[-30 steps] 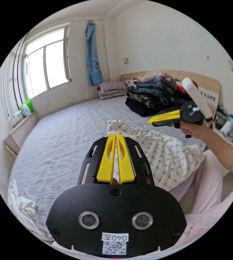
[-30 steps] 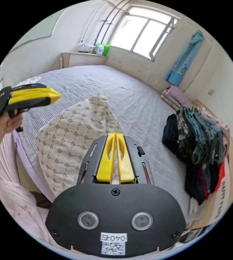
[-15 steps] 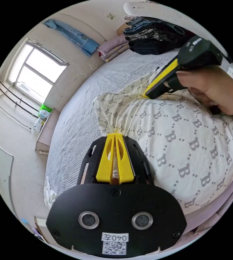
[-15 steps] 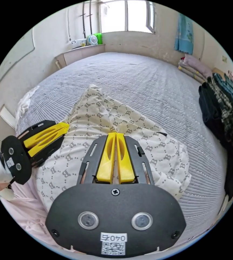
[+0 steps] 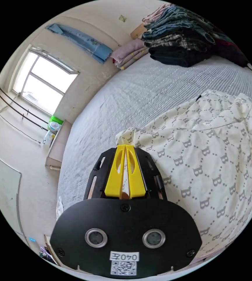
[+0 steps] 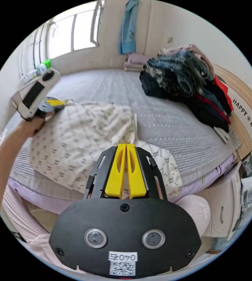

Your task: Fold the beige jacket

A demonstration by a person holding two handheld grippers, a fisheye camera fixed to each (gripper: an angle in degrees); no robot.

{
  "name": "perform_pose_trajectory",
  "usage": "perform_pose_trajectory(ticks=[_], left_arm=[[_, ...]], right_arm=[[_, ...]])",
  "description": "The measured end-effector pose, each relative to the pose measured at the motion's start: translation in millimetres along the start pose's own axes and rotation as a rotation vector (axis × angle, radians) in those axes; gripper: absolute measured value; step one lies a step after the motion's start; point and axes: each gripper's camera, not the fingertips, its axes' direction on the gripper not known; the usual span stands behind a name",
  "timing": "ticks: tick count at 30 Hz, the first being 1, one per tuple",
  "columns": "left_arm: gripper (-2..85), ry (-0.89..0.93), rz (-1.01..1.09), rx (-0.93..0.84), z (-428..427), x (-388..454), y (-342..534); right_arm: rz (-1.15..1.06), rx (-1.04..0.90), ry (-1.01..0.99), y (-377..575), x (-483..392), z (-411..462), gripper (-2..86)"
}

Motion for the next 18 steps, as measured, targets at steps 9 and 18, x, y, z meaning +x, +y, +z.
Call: perform_pose_trajectory(ticks=[9, 18], left_arm=[[-0.9, 0.066, -0.077, -0.115, 50.4, -30.7, -1.7], [-0.9, 0.543, -0.178, 0.159, -125.8, -162.1, 162.5]], right_arm=[[0.018, -0.117, -0.032, -9.6, 13.7, 72.8, -1.0], [-0.155, -0.044, -0.241, 22.5, 15.0, -36.3, -1.0]])
